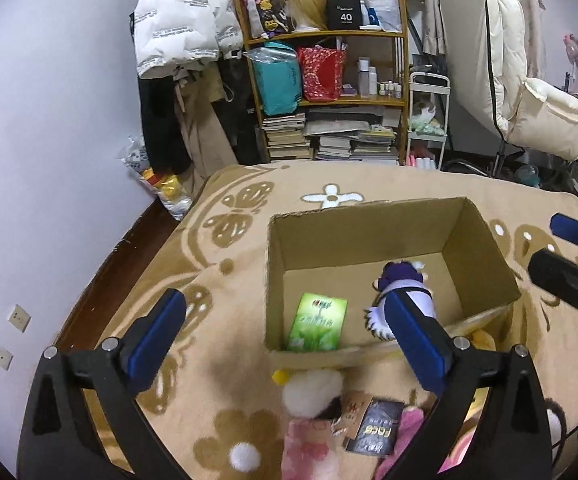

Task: Organize soft objects
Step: 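Withdraw both tools from the box back toward the remaining pile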

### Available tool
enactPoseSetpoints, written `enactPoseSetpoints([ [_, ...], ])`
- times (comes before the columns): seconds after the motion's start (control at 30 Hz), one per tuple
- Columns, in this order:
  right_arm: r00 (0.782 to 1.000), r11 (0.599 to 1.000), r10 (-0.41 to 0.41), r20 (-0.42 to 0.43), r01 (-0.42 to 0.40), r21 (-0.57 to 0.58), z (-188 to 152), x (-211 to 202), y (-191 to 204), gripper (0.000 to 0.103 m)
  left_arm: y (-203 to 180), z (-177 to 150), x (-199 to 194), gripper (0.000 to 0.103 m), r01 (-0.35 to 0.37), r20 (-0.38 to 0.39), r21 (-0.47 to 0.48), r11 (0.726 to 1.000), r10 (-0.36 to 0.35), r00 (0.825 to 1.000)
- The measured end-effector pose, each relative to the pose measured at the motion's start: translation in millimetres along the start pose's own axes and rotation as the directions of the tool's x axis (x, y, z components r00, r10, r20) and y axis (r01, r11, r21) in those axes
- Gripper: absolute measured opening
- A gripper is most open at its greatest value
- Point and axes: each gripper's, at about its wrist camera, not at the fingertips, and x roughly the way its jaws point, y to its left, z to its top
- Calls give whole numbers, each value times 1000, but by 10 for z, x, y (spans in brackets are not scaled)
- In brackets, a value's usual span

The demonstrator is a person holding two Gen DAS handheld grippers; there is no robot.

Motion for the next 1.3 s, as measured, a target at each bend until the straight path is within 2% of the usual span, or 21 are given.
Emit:
enactPoseSetpoints([
  [0.23,1000,999,-6,-10,6,35,-124,-242,111,101,58,-163,-298,99,-19,-26,-9,1000,19,999],
  [0.43,998,995,15,-53,-10,103,-318,-437,100,101,123,-272,-497,99,-6,-59,-31,999,4,998],
  [0.63,997,993,-1,-78,10,116,-420,-580,119,101,224,-455,-627,99,-22,-91,-52,998,17,996],
  [0.83,995,989,-6,-98,20,144,-568,-688,163,101,284,-582,-725,99,-13,-117,-82,997,3,993],
  [1.3,986,995,-30,-162,45,92,-827,-643,364,101,188,-753,-678,99,-28,-160,-49,998,20,987],
])
